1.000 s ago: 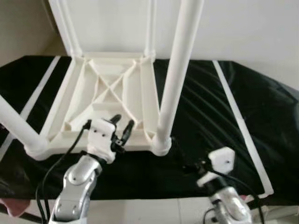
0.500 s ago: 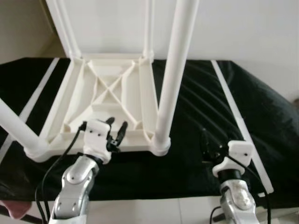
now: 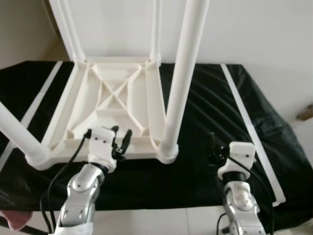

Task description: Building children table

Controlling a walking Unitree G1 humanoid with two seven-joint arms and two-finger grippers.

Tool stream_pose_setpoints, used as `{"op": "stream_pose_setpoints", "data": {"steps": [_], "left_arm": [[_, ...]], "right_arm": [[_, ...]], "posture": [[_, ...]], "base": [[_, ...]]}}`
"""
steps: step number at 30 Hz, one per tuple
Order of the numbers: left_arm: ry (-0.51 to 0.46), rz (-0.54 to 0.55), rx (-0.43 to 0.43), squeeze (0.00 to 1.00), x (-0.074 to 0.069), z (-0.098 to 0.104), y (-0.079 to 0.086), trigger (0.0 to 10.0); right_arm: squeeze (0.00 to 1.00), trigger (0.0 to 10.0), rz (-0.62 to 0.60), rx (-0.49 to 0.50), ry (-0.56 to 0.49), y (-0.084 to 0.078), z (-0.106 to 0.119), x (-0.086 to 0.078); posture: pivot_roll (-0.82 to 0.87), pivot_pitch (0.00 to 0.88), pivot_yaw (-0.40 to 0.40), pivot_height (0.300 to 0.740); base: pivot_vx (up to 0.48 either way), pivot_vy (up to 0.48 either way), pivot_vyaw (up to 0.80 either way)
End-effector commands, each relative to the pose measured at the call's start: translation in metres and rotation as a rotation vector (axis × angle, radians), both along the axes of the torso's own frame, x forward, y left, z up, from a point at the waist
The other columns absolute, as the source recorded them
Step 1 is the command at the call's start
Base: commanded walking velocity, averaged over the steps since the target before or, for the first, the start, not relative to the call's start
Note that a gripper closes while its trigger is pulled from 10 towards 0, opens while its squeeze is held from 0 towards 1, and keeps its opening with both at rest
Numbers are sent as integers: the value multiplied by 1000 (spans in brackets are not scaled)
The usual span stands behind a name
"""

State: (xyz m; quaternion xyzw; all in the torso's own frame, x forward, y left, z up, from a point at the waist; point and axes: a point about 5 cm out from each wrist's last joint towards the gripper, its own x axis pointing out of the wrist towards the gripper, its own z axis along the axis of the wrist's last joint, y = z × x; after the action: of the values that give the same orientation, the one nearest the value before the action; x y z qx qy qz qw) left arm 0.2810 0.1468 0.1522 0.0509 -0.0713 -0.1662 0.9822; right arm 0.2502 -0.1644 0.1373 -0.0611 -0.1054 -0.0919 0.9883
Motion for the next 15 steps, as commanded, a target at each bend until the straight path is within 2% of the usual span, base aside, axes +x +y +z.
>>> {"op": "stream_pose_setpoints", "data": {"steps": [1,10,13,15], "left_arm": [[11,193,-18,0,3,-4,12,10000],[11,200,-12,0,8,-4,12,10000],[8,201,-11,0,9,-3,13,10000],[10,200,-5,0,10,-4,14,10000]], "right_arm": [[0,10000,-21,-9,23,-1,-6,0],[0,10000,-60,-28,17,-3,-7,3],[0,10000,-80,-35,13,-5,-7,3],[0,10000,-159,-32,22,-14,-11,-3]], "posture": [[-113,107,10,740],[-117,102,18,740],[-119,106,19,740],[-119,106,21,740]], "base": [[0,0,0],[0,0,0],[0,265,0],[0,274,0]]}}
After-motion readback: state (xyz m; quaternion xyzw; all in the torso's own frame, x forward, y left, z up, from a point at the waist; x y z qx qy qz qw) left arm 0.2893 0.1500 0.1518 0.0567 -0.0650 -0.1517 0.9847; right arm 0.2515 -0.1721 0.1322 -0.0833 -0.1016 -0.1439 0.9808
